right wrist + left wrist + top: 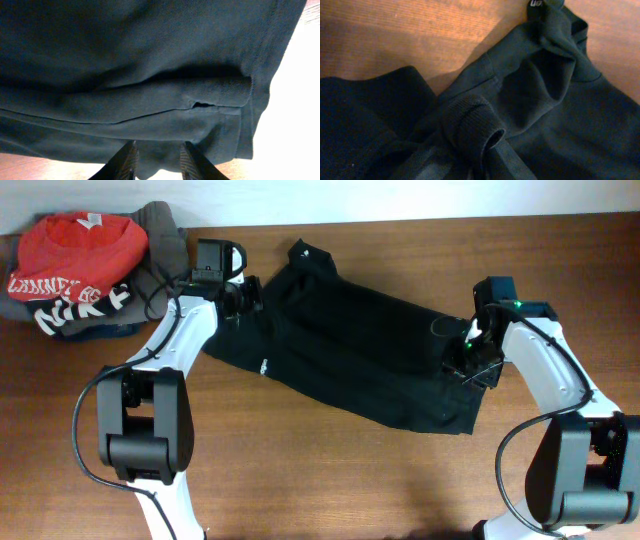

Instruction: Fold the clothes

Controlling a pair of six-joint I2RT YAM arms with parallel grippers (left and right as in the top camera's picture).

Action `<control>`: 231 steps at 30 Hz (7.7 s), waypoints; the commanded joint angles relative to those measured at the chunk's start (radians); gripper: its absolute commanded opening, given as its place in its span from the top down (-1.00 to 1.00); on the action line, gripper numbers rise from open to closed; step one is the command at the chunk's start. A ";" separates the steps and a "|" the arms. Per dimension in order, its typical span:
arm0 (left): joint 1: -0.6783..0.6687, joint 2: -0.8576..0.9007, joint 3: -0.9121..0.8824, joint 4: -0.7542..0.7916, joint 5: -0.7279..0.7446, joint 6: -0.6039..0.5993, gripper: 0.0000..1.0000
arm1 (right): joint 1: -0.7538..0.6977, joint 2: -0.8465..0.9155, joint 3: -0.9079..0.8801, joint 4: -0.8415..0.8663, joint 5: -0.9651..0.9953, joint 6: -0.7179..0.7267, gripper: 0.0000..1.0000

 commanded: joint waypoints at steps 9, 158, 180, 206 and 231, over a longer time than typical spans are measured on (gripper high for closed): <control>0.003 0.040 0.011 0.003 0.010 -0.002 -0.97 | 0.007 0.003 0.011 -0.008 0.002 0.001 0.32; -0.106 0.198 0.624 -0.150 -0.005 0.141 -0.74 | -0.084 0.117 0.108 0.292 -0.050 0.038 -0.97; -0.105 0.566 0.881 -0.208 0.060 0.142 -0.74 | 0.027 0.332 0.104 0.356 0.112 0.095 -0.98; -0.130 0.634 0.923 -0.146 0.063 0.141 -0.66 | 0.068 0.332 0.088 0.386 0.237 0.119 -0.98; -0.128 0.712 1.074 -0.332 -0.035 0.142 -0.68 | 0.067 0.332 0.076 0.404 0.239 0.119 -0.97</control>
